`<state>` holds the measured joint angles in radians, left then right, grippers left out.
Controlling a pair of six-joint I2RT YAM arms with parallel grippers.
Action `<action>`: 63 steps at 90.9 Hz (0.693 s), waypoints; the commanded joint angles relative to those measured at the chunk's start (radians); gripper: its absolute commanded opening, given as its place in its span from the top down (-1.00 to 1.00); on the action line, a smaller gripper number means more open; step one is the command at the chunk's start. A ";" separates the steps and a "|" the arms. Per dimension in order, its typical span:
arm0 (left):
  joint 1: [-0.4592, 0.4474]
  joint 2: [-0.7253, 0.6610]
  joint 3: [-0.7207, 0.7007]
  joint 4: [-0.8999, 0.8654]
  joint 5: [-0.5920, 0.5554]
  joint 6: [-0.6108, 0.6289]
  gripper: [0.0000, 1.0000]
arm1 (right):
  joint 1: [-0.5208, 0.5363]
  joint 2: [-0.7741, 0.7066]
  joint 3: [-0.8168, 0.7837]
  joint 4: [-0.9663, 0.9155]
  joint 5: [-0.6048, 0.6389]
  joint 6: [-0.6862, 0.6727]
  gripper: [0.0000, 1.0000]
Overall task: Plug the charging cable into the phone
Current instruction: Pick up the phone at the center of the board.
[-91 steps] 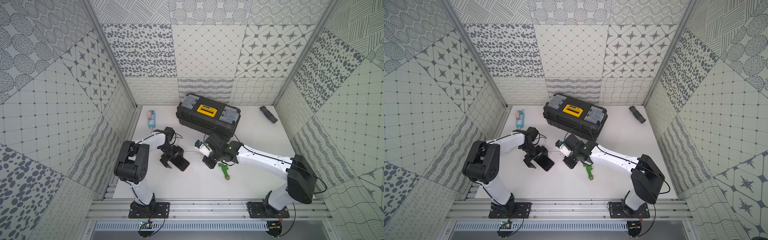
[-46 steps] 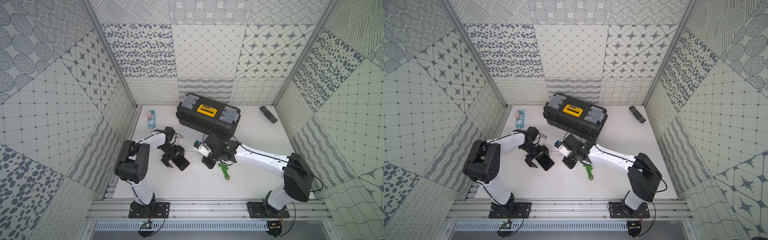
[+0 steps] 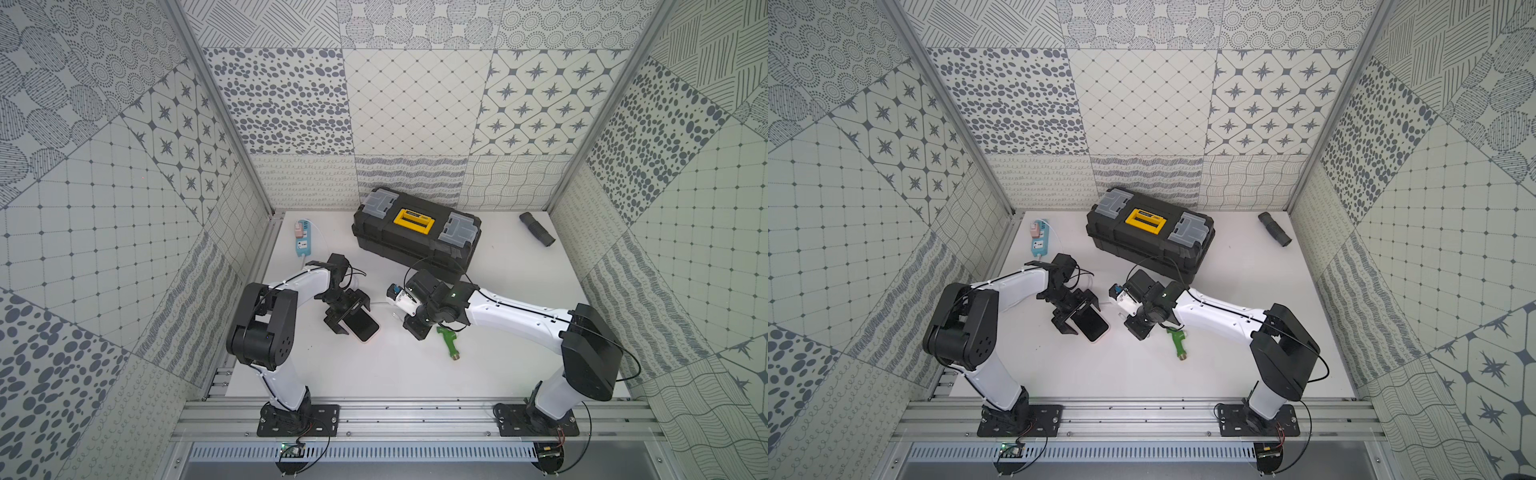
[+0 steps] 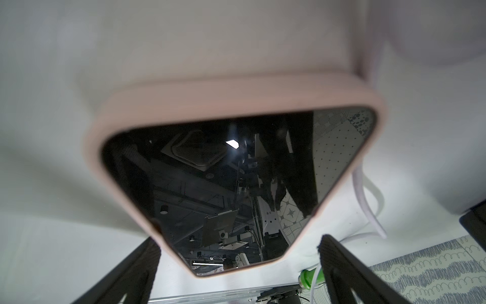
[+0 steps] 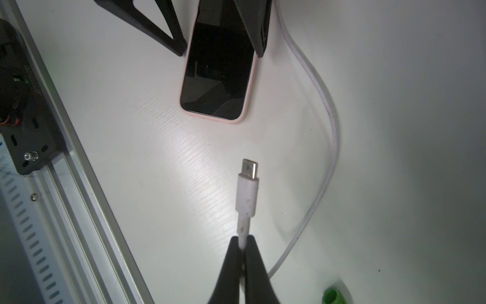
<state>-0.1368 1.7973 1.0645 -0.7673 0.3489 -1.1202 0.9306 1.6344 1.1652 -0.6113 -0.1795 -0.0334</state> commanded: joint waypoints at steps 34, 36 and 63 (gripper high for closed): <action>0.016 0.098 0.157 -0.112 -0.171 0.030 -0.95 | 0.001 -0.023 -0.017 0.007 0.000 -0.016 1.00; 0.018 0.099 0.159 -0.115 -0.177 0.032 -0.95 | 0.001 -0.024 -0.018 0.007 0.000 -0.018 1.00; 0.019 0.127 0.175 -0.117 -0.196 0.046 -0.91 | -0.010 -0.041 -0.033 0.007 0.010 -0.018 1.00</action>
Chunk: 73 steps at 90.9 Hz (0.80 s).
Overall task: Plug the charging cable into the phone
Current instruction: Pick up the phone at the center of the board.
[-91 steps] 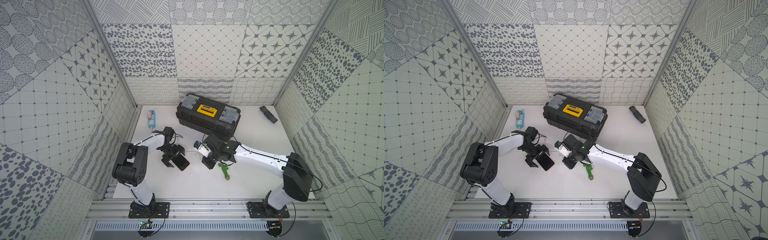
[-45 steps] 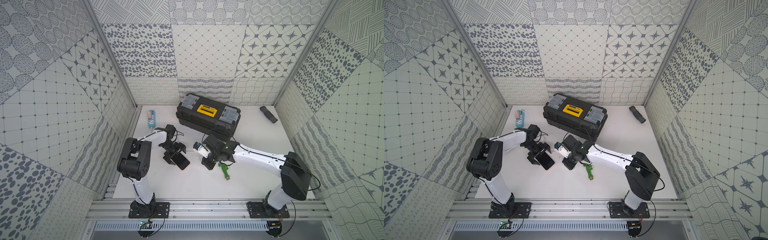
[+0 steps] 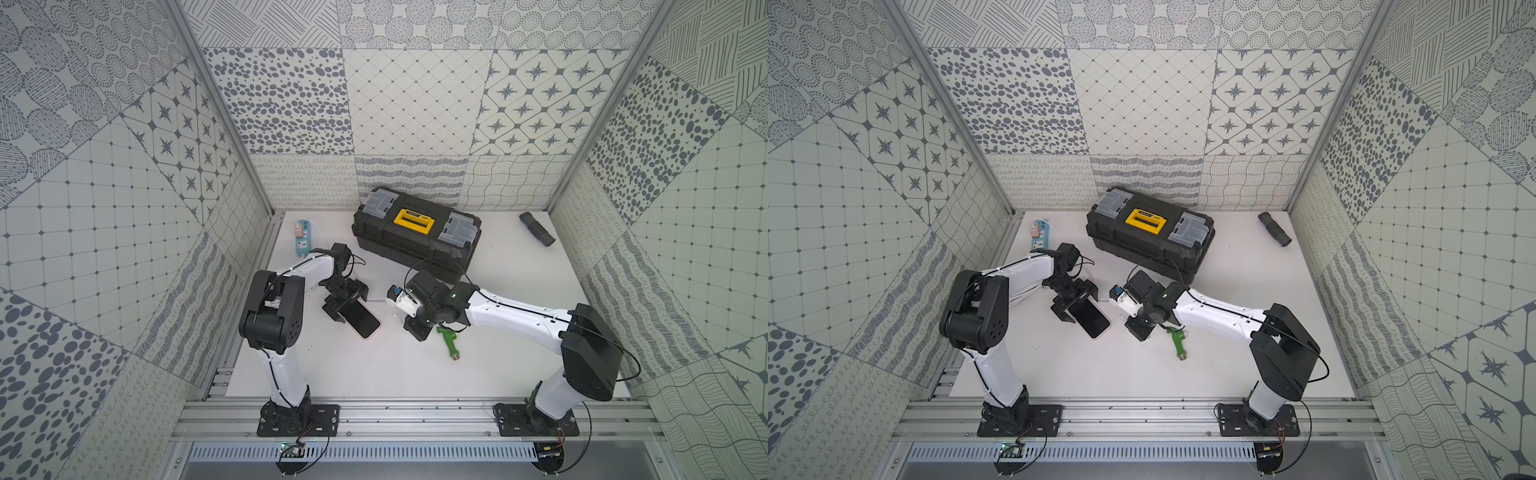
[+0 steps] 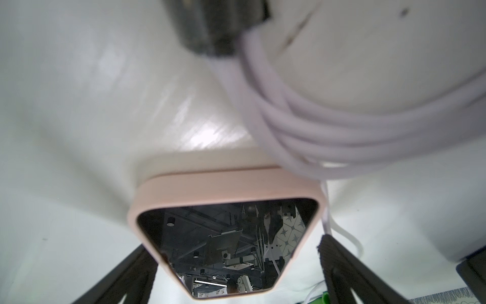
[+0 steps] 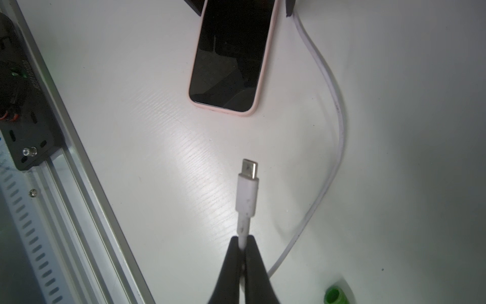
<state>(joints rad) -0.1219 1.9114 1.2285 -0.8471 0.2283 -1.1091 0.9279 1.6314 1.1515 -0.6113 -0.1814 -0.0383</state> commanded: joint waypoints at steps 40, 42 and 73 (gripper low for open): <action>0.007 0.007 -0.054 -0.022 -0.101 0.075 -0.84 | -0.028 -0.039 -0.028 0.007 -0.013 0.016 1.00; 0.007 0.014 -0.051 -0.021 -0.106 0.076 -0.84 | -0.026 -0.038 -0.026 0.007 -0.011 0.019 1.00; 0.009 0.075 -0.011 -0.022 -0.216 0.145 -0.20 | -0.009 -0.053 -0.019 -0.016 0.024 0.045 1.00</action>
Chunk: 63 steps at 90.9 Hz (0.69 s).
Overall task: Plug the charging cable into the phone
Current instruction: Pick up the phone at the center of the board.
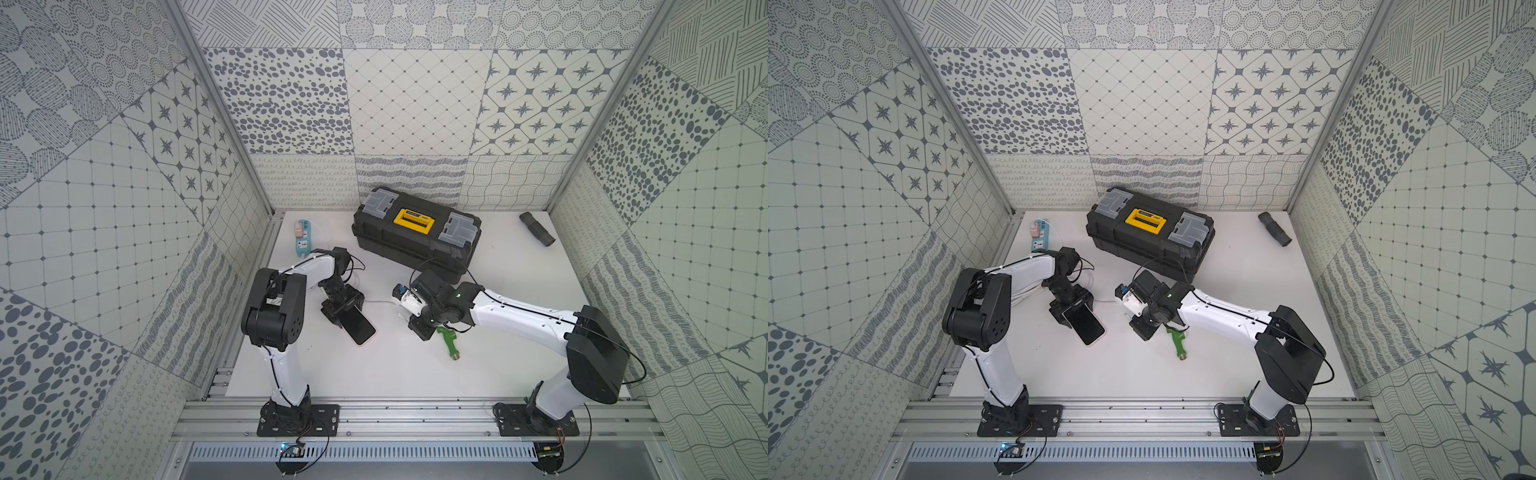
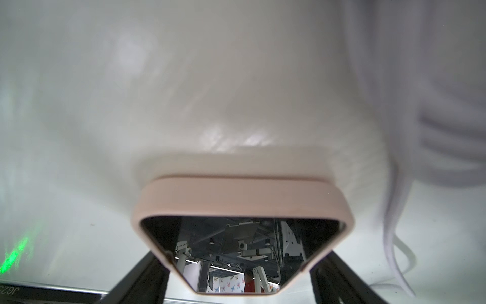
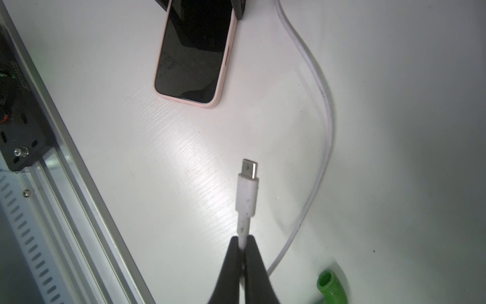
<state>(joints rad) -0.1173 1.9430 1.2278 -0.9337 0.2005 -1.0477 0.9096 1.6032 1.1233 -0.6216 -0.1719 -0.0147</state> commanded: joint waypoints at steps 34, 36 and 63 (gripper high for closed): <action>0.021 -0.029 0.026 0.046 -0.122 0.151 0.34 | 0.029 0.028 0.065 -0.012 0.002 0.020 1.00; 0.020 -0.033 0.035 0.040 -0.111 0.152 0.35 | 0.031 0.035 0.073 -0.012 -0.003 0.018 1.00; 0.027 -0.068 0.133 0.029 0.027 0.104 0.66 | 0.034 0.117 0.161 -0.009 -0.079 -0.004 1.00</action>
<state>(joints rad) -0.0971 1.8954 1.3128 -0.9142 0.1600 -0.9432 0.9379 1.6859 1.2400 -0.6468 -0.2001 -0.0074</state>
